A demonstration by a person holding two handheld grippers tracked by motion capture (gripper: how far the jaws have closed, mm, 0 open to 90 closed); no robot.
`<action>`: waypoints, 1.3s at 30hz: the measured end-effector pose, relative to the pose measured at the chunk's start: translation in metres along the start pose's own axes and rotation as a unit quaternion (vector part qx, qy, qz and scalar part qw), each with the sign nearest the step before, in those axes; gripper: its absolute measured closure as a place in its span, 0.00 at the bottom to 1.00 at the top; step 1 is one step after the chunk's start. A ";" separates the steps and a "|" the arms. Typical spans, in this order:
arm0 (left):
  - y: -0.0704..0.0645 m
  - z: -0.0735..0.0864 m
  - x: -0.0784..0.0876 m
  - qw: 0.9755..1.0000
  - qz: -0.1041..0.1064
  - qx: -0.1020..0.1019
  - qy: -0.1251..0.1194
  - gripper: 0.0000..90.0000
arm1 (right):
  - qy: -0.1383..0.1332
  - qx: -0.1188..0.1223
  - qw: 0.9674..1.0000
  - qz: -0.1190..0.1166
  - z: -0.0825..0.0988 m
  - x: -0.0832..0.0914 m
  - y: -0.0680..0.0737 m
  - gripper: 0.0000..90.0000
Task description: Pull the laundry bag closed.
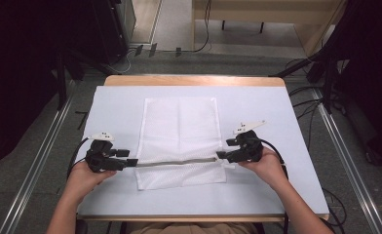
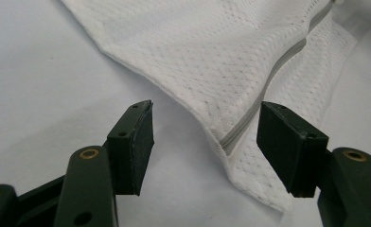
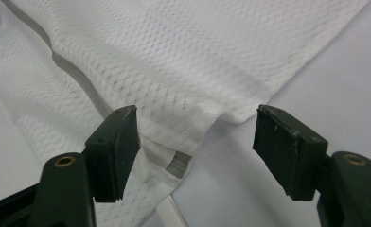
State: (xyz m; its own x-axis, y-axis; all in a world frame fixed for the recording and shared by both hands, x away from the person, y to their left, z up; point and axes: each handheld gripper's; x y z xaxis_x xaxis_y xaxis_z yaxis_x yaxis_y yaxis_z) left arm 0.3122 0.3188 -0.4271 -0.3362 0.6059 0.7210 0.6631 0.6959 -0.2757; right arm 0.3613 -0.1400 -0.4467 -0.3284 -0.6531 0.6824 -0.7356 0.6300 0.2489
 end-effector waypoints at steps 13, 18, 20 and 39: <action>0.010 0.003 0.010 0.999 -0.045 0.019 -0.018 0.40 | -0.020 -0.013 0.999 0.032 0.004 0.010 -0.017 0.33; 0.015 0.005 0.012 0.998 -0.057 0.031 -0.023 0.39 | -0.027 -0.022 0.998 0.047 0.006 0.014 -0.023 0.32; 0.017 0.006 0.014 0.997 -0.062 0.034 -0.026 0.39 | -0.030 -0.020 0.998 0.053 0.007 0.015 -0.026 0.31; 0.029 0.011 0.017 0.993 -0.103 0.053 -0.032 0.36 | -0.035 -0.032 0.995 0.082 0.015 0.020 -0.048 0.25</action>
State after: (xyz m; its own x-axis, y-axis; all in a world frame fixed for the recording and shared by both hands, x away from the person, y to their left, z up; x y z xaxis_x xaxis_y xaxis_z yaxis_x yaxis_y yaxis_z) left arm 0.3184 0.3538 -0.4301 -0.5017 0.4682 0.7274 0.5037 0.8417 -0.1944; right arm 0.3809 -0.1902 -0.4553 -0.4836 -0.5657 0.6679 -0.6298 0.7548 0.1833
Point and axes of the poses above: each handheld gripper's, and its own axes: x roughly backward along the jaws, z roughly out of its underside, y roughly to its left, and after that the axes turned 3 degrees about -x, right-handed
